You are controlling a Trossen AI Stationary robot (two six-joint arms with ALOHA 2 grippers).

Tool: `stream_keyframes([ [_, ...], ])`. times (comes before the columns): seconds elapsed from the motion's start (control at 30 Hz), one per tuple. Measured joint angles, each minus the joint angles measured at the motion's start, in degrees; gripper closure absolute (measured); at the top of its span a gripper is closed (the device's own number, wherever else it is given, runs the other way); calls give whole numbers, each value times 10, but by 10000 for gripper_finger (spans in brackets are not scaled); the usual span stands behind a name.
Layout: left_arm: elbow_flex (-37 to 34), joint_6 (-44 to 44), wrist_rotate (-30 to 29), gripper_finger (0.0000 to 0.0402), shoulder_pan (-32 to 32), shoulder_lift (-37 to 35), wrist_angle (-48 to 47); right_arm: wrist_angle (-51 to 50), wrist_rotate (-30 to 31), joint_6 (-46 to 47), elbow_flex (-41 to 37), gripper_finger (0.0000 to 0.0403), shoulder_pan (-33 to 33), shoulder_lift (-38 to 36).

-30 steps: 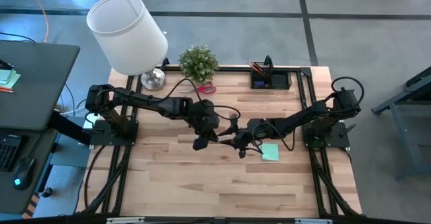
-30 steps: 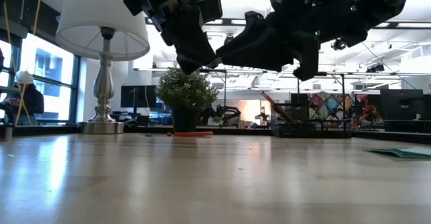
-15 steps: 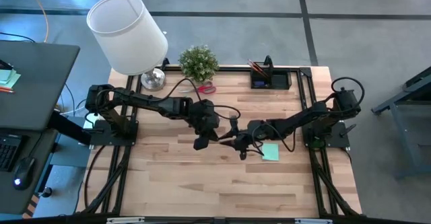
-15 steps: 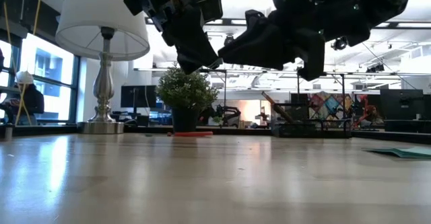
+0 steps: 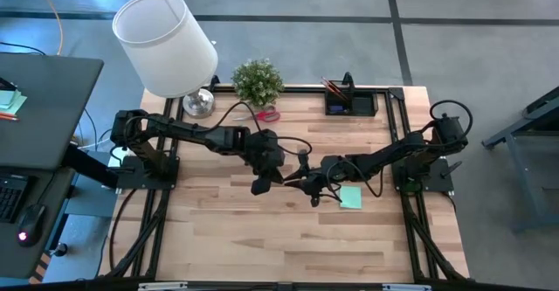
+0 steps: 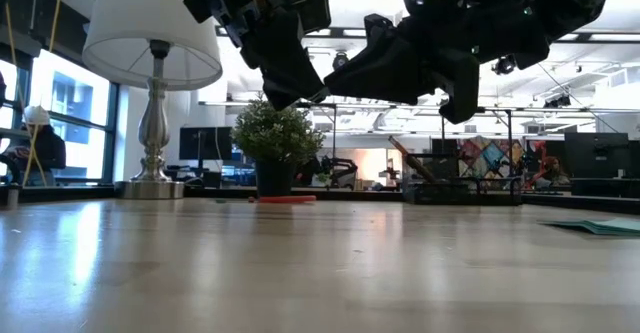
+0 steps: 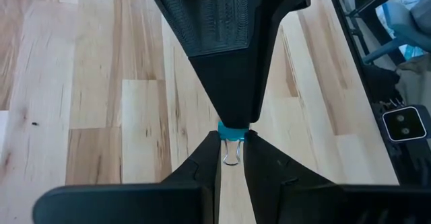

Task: Pick and place office supplies into organizer
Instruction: Put the bottom light blue binder clip in the black desk organizer

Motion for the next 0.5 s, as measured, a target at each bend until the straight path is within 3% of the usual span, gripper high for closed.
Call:
stream_keyframes([
  [0.23,0,-15,2,366,0,0,13,0,12,-21,0,344,0,0],
  [0.5,0,-20,18,366,0,0,21,8,14,-26,0,371,2,0],
])
